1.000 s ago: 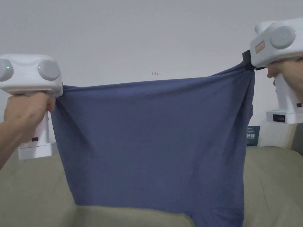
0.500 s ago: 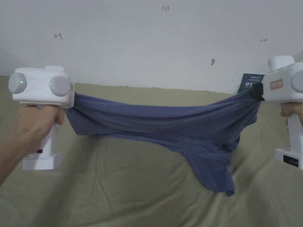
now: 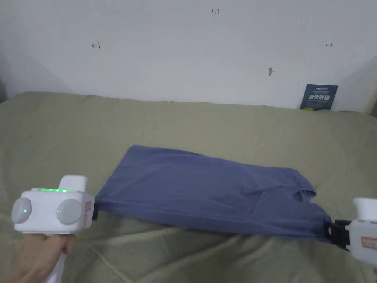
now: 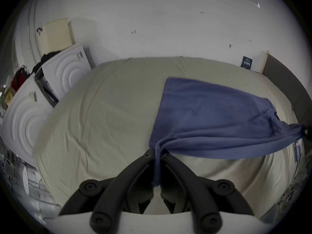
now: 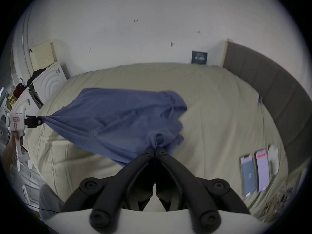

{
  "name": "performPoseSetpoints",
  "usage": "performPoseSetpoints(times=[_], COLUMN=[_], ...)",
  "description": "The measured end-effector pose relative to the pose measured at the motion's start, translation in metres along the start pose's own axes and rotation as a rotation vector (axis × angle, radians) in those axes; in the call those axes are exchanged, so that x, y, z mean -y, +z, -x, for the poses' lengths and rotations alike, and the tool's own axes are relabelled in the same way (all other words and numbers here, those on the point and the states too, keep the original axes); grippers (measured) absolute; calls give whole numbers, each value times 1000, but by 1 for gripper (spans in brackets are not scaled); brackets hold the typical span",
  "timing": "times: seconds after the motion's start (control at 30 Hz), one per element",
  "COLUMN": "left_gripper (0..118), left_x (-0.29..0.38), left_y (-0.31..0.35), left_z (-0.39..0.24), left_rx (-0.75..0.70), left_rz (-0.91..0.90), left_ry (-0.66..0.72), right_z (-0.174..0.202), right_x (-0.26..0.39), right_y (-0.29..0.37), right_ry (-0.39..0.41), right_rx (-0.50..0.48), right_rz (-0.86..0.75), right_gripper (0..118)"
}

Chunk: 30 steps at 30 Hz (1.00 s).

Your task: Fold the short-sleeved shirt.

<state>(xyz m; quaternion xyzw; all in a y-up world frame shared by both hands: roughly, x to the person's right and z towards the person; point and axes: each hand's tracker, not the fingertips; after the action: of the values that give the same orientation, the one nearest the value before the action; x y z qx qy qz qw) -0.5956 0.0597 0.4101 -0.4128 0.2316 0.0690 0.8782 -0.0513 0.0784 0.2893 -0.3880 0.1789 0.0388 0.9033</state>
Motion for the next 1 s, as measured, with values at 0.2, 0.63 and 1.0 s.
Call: performPoseSetpoints(times=[0.2, 0.63, 1.0], left_gripper=[0, 0, 112], left_x=[65, 144, 143], left_y=[23, 52, 43], left_z=[16, 35, 47], left_rx=[17, 67, 123], left_rz=[36, 103, 116], left_ry=[8, 15, 71], right_z=[-13, -29, -31], right_x=[67, 136, 139], right_y=[15, 34, 36], right_ry=[-48, -128, -135], right_rx=[-20, -21, 25], right_rz=[42, 115, 101], right_gripper=[2, 2, 116])
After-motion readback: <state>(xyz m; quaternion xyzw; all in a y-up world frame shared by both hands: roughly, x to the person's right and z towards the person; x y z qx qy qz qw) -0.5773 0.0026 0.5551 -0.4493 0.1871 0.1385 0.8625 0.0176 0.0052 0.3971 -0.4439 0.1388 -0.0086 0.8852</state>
